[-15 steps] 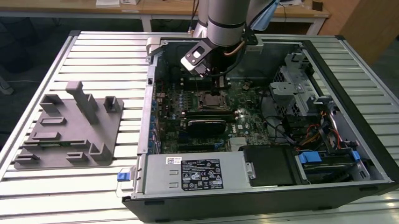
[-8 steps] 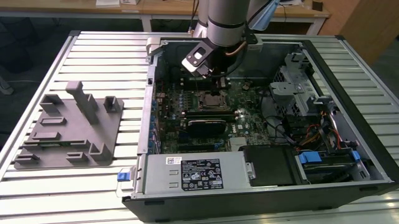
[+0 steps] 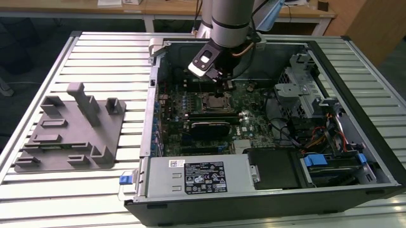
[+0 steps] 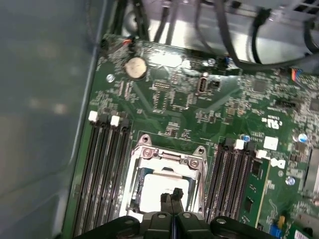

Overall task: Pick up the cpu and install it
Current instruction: 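Close the cpu cover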

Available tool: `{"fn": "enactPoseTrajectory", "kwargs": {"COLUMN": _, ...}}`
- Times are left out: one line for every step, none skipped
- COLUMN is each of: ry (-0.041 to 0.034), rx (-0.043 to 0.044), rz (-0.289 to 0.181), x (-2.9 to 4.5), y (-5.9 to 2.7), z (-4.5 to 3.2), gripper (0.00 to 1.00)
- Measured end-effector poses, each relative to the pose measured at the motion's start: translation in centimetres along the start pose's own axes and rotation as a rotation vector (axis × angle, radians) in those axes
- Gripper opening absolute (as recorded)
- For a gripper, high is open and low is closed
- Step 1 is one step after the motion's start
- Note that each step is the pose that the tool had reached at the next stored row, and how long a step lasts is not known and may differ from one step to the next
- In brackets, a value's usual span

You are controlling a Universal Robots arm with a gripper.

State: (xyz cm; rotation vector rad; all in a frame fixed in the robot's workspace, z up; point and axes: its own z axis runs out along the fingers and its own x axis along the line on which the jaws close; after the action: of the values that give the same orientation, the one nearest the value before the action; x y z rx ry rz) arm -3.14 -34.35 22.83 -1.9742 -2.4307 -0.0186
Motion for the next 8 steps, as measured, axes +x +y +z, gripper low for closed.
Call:
{"fn": "enactPoseTrajectory", "kwargs": {"ry": 0.0, "rx": 0.0003, "rz": -0.018, "x": 0.0, "y": 0.0, "z": 0.0, "gripper": 0.11}}
{"fn": "enactPoseTrajectory", "kwargs": {"ry": 0.0001, "rx": 0.0006, "rz": -0.036, "x": 0.0, "y": 0.0, "z": 0.0, "gripper": 0.11}}
{"fn": "enactPoseTrajectory", "kwargs": {"ry": 0.0001, "rx": 0.0009, "rz": -0.054, "x": 0.0, "y": 0.0, "z": 0.0, "gripper": 0.11}}
{"fn": "enactPoseTrajectory", "kwargs": {"ry": 0.0001, "rx": 0.0012, "rz": -0.074, "x": 0.0, "y": 0.0, "z": 0.0, "gripper": 0.11}}
{"fn": "enactPoseTrajectory", "kwargs": {"ry": 0.0002, "rx": 0.0014, "rz": -0.092, "x": 0.0, "y": 0.0, "z": 0.01, "gripper": 0.11}}
{"fn": "enactPoseTrajectory", "kwargs": {"ry": 0.0003, "rx": 0.0017, "rz": -0.109, "x": 0.0, "y": 0.0, "z": 0.01, "gripper": 0.11}}
{"fn": "enactPoseTrajectory", "kwargs": {"ry": 0.0004, "rx": 0.0019, "rz": -0.128, "x": 0.0, "y": 0.0, "z": 0.01, "gripper": 0.11}}
{"fn": "enactPoseTrajectory", "kwargs": {"ry": 0.0004, "rx": 0.0022, "rz": -0.145, "x": 0.0, "y": 0.0, "z": 0.01, "gripper": 0.11}}
